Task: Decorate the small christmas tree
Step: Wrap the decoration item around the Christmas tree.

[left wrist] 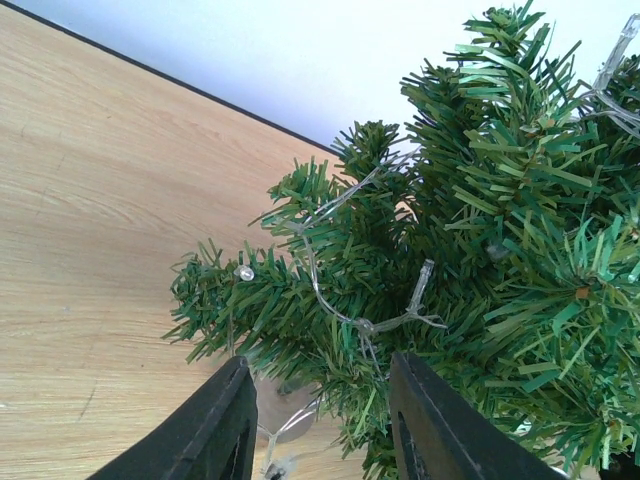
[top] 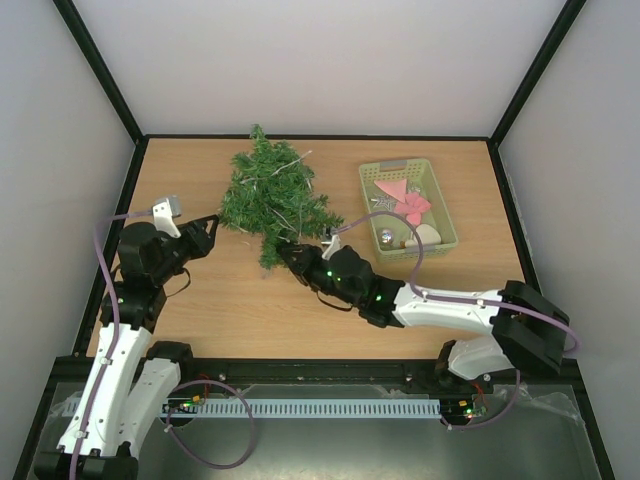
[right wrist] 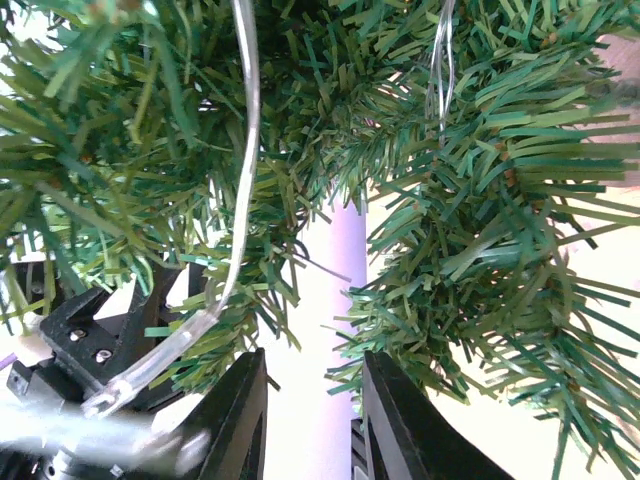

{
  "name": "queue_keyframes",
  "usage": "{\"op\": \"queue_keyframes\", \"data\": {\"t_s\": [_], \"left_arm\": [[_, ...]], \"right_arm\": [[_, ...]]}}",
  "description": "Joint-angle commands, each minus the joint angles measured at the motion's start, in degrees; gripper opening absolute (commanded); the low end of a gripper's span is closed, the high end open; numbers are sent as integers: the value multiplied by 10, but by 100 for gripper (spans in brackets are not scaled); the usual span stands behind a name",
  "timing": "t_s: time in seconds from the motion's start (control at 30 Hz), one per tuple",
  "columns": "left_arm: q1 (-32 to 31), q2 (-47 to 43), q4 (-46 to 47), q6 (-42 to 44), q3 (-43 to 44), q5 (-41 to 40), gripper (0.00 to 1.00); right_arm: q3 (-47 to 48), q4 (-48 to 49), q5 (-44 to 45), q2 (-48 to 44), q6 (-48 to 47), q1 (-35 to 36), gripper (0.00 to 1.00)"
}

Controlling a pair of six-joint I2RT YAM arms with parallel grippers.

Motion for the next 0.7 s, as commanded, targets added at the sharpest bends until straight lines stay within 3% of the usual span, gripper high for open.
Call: {"op": "queue_keyframes", "data": {"t_s": [0.0, 0.2, 0.33, 0.43, 0.53, 0.67], "left_arm": [[3, 1, -1, 15, 2, -1, 39], [4, 22, 10, 13, 1, -10, 42], [26, 60, 41, -1, -5, 57, 43], [37, 71, 32, 7, 1, 68, 44], [42, 65, 2, 16, 27, 28, 61], [42, 59, -16, 43, 62, -20, 76]], "right_arm": [[-7, -32, 22, -36, -38, 4, 26], [-16, -122, 31, -102, -128, 4, 33], [-38, -162, 31, -154, -201, 4, 40], [-23, -248, 67, -194, -287, 4, 50], [8, -359, 161, -235, -369, 3, 58], [51, -456, 275, -275, -468, -21, 67]]}}
